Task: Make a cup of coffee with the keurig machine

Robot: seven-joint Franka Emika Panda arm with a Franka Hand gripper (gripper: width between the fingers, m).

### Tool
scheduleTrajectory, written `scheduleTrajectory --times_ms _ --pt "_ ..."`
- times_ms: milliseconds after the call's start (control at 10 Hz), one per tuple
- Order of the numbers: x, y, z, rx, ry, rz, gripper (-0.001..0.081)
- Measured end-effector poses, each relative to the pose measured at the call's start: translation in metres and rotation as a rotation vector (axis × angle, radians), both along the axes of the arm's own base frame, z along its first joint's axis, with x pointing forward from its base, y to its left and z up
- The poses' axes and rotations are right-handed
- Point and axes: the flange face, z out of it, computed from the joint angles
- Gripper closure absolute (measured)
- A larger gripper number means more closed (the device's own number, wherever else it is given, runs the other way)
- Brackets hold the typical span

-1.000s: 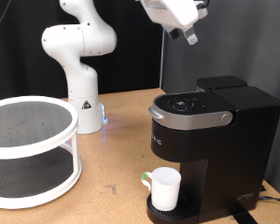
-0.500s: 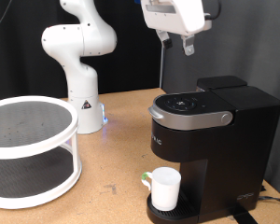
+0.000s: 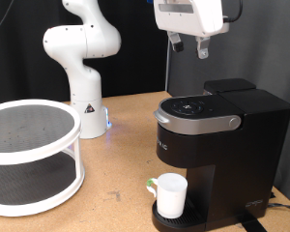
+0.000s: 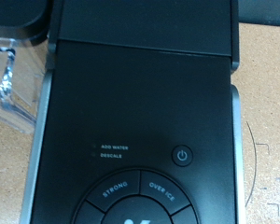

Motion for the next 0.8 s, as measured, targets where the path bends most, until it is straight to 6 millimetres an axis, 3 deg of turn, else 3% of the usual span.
scheduleTrajectory --times_ms 500,800 --pt "0.004 -0.001 -0.009 -0.057 -0.068 0.003 0.0001" --pt "0.007 0.001 -0.026 -0.102 -0.048 0.021 0.0001"
